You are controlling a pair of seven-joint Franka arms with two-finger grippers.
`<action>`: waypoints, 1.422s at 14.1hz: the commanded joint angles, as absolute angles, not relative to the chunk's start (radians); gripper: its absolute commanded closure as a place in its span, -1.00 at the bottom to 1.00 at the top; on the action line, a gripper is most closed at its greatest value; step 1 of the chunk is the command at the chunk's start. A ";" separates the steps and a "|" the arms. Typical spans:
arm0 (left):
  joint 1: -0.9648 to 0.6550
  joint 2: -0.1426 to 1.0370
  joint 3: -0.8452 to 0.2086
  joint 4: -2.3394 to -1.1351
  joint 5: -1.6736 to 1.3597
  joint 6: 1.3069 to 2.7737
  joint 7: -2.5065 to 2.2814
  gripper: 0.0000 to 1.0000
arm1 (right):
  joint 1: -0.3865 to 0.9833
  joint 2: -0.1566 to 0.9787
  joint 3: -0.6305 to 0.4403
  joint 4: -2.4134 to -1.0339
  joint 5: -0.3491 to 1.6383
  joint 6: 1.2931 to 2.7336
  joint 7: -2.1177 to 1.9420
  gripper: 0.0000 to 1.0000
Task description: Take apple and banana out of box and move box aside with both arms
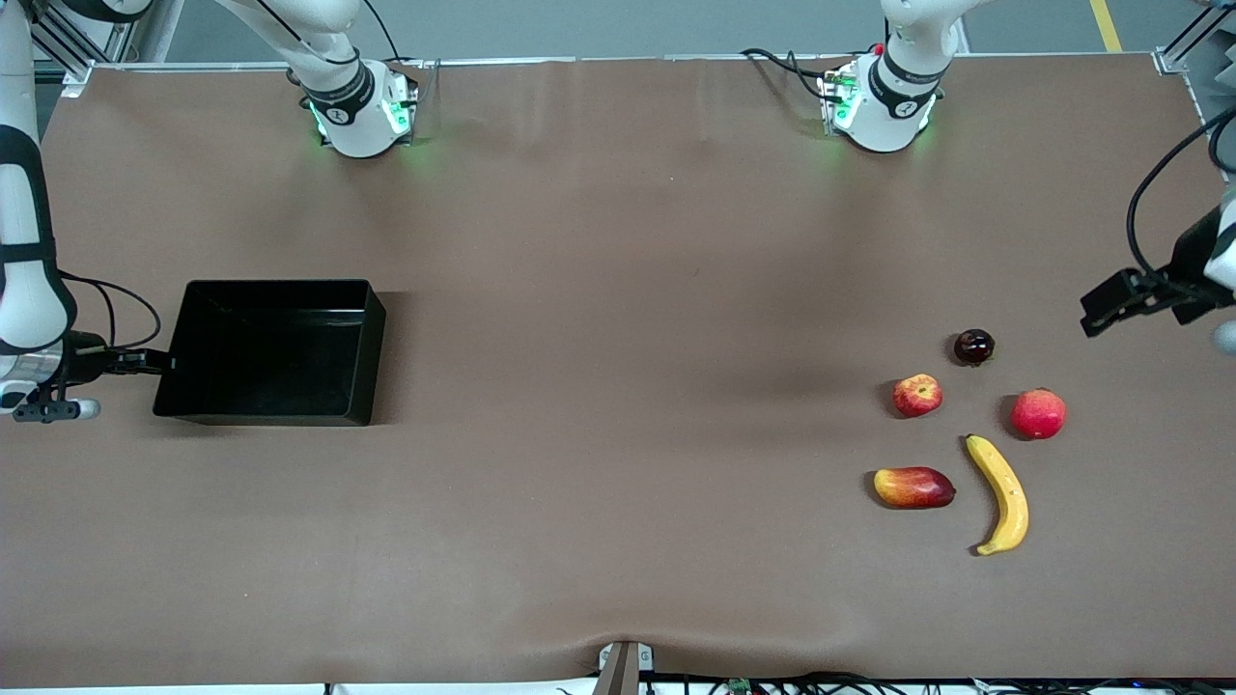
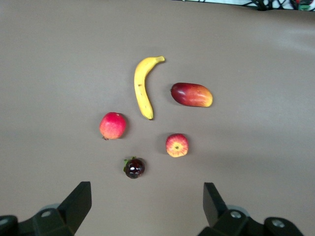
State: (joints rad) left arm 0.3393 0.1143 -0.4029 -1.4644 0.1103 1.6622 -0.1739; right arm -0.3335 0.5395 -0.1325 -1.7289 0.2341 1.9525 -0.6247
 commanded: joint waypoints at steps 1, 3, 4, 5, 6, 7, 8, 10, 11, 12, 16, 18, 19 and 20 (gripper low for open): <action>0.160 0.051 -0.192 -1.496 0.045 1.603 -0.118 -1.00 | -0.362 0.534 -0.110 -1.692 0.245 1.927 -0.693 -1.00; 0.083 0.040 -0.093 -1.503 -0.014 1.547 -0.110 -1.00 | -0.365 0.543 -0.110 -1.602 0.242 1.910 -0.687 -1.00; 0.046 0.025 -0.066 -1.522 -0.015 1.545 -0.113 -1.00 | -0.362 0.543 -0.112 -1.557 0.235 1.876 -0.684 -1.00; 0.025 0.011 -0.036 -1.537 -0.014 1.545 -0.114 -1.00 | -0.364 0.543 -0.112 -1.505 0.216 1.843 -0.686 -1.00; 0.026 -0.003 -0.034 -1.545 -0.015 1.539 -0.115 -1.00 | -0.361 0.542 -0.110 -1.465 0.197 1.803 -0.687 -1.00; 0.018 -0.023 -0.029 -1.554 -0.014 1.533 -0.121 -1.00 | -0.364 0.540 -0.110 -1.435 0.198 1.755 -0.687 -1.00; 0.026 -0.017 -0.031 -1.554 -0.015 1.534 -0.112 -1.00 | -0.362 0.540 -0.107 -1.395 0.201 1.700 -0.687 -1.00; 0.025 -0.020 -0.035 -1.562 -0.014 1.532 -0.113 -1.00 | -0.344 0.532 -0.103 -1.288 0.202 1.552 -0.683 -1.00; 0.022 -0.023 -0.037 -1.575 -0.012 1.532 -0.115 -1.00 | -0.328 0.531 -0.103 -1.228 0.202 1.486 -0.675 -1.00; 0.020 -0.023 -0.044 -1.580 -0.011 1.534 -0.133 -1.00 | -0.305 0.528 -0.101 -1.179 0.199 1.436 -0.670 -1.00; 0.021 -0.028 -0.078 -1.578 -0.003 1.532 -0.146 -1.00 | -0.209 0.448 -0.107 -1.140 0.195 1.358 -0.381 -1.00; 0.020 -0.020 -0.095 -1.575 0.002 1.534 -0.153 -1.00 | -0.193 0.411 -0.103 -1.138 0.202 1.333 -0.344 -1.00; 0.021 -0.017 -0.101 -1.574 0.002 1.534 -0.166 -1.00 | -0.174 0.378 -0.104 -1.140 0.195 1.324 -0.339 -1.00; 0.021 -0.015 -0.101 -1.574 0.003 1.534 -0.167 -1.00 | -0.129 0.361 -0.112 -1.141 0.171 1.318 -0.330 -1.00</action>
